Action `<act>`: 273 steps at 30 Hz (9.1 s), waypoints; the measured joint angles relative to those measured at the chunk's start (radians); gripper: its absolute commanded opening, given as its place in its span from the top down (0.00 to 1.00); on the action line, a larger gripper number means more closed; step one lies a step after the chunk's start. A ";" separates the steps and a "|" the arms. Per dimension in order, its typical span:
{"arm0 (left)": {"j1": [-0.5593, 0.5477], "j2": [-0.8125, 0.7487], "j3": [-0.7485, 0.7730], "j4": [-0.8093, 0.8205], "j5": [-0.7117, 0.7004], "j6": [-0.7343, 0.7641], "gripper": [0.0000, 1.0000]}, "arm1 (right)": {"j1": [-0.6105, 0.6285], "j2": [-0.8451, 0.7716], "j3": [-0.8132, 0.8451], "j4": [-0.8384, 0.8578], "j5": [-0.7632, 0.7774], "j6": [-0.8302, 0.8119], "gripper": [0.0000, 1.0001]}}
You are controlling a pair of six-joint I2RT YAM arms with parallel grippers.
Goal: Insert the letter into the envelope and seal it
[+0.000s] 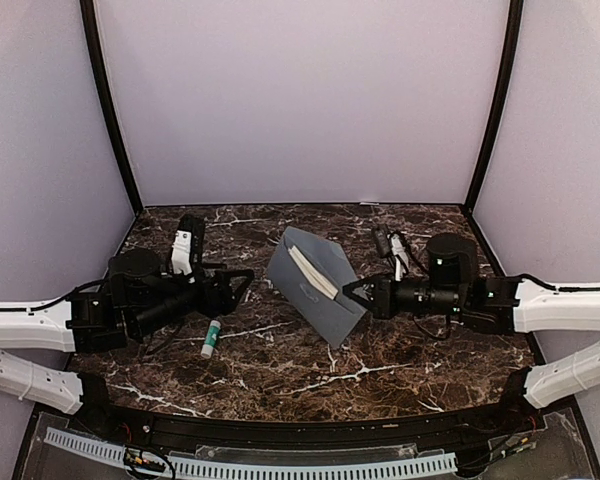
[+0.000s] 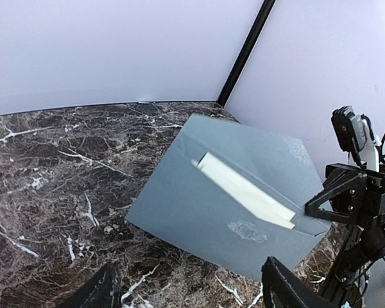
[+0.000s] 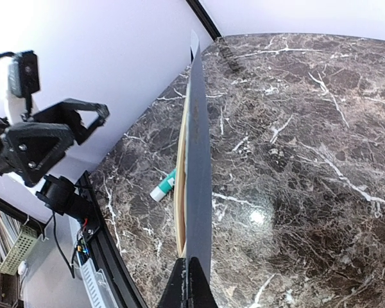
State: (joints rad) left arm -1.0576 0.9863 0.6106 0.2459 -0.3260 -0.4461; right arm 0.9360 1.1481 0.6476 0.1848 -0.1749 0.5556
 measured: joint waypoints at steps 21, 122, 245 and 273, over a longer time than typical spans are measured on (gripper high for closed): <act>0.027 0.007 -0.134 0.373 0.291 -0.150 0.25 | 0.000 -0.192 -0.065 0.171 -0.001 0.121 1.00; -0.060 0.111 0.047 -0.721 -0.201 -0.437 0.31 | -0.054 0.308 -0.071 0.049 0.045 0.143 0.68; -0.270 0.612 0.418 -0.219 0.248 0.648 1.00 | 0.005 0.011 -0.128 -0.029 -0.479 0.227 0.62; -0.290 0.615 0.407 -0.165 0.260 0.649 1.00 | 0.043 -0.090 -0.164 -0.064 -0.412 0.228 1.00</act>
State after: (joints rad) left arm -1.3479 1.6016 1.0176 0.0807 -0.0658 0.2031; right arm 0.9791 1.0580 0.4835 0.1207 -0.5869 0.7837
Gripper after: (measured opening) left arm 0.235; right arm 0.187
